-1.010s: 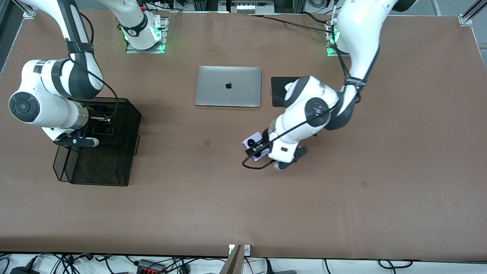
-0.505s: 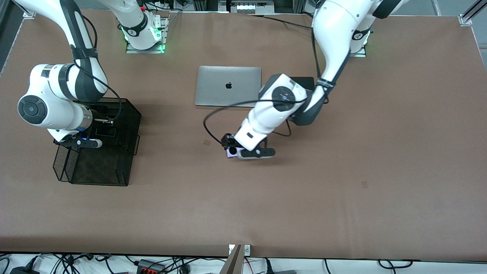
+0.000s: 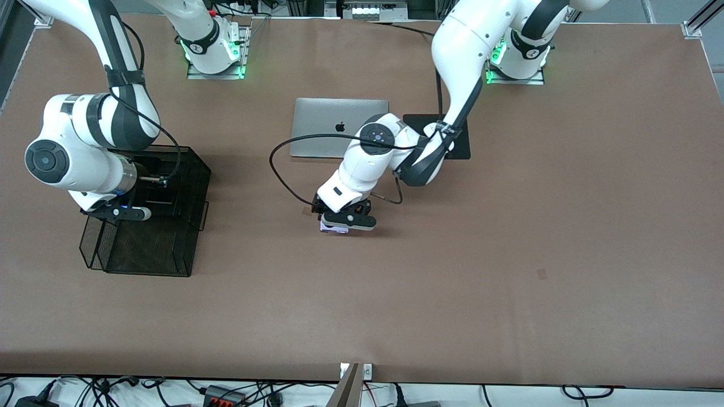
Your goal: Place phones with both arms
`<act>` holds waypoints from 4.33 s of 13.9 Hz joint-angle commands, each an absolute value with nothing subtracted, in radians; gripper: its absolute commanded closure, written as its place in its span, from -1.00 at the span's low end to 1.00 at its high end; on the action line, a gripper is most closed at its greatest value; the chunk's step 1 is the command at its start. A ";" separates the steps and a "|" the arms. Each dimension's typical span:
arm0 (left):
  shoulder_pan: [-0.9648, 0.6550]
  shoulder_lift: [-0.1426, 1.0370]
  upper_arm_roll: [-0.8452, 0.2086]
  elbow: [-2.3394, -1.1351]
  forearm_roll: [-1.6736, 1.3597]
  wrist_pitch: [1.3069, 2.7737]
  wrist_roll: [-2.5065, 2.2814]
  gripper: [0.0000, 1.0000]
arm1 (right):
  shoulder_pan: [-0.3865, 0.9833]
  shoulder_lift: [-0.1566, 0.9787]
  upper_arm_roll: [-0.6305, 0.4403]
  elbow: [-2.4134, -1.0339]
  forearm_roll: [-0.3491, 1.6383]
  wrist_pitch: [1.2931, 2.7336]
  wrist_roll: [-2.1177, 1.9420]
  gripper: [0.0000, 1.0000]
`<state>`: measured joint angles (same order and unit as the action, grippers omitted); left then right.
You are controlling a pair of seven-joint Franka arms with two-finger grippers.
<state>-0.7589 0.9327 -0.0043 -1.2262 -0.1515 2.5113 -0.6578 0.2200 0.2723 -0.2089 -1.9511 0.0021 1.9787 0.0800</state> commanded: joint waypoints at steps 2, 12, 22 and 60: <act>-0.816 1.026 0.067 -1.111 -0.133 2.502 -0.650 -0.22 | 0.213 0.216 -0.198 -1.951 0.005 1.965 0.086 -1.00; -0.825 1.075 0.094 -1.111 -0.133 2.505 -0.698 -0.92 | 0.206 0.176 -0.201 -1.734 -0.006 1.905 0.060 -1.00; -0.775 1.005 0.094 -1.112 -0.133 2.436 -0.612 -1.00 | 0.209 0.181 -0.198 -1.632 0.002 1.839 0.041 -1.00; 0.112 0.127 -0.132 -1.514 0.041 1.638 -0.288 -1.00 | 0.784 0.934 -0.169 -1.313 0.140 2.341 0.298 -1.00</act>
<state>0.1053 0.1586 -0.1265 -1.4746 -0.0059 1.5982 -0.3152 0.7862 0.9143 -0.1697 -1.3432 0.1202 2.3468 0.2899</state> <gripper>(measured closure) 0.000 0.000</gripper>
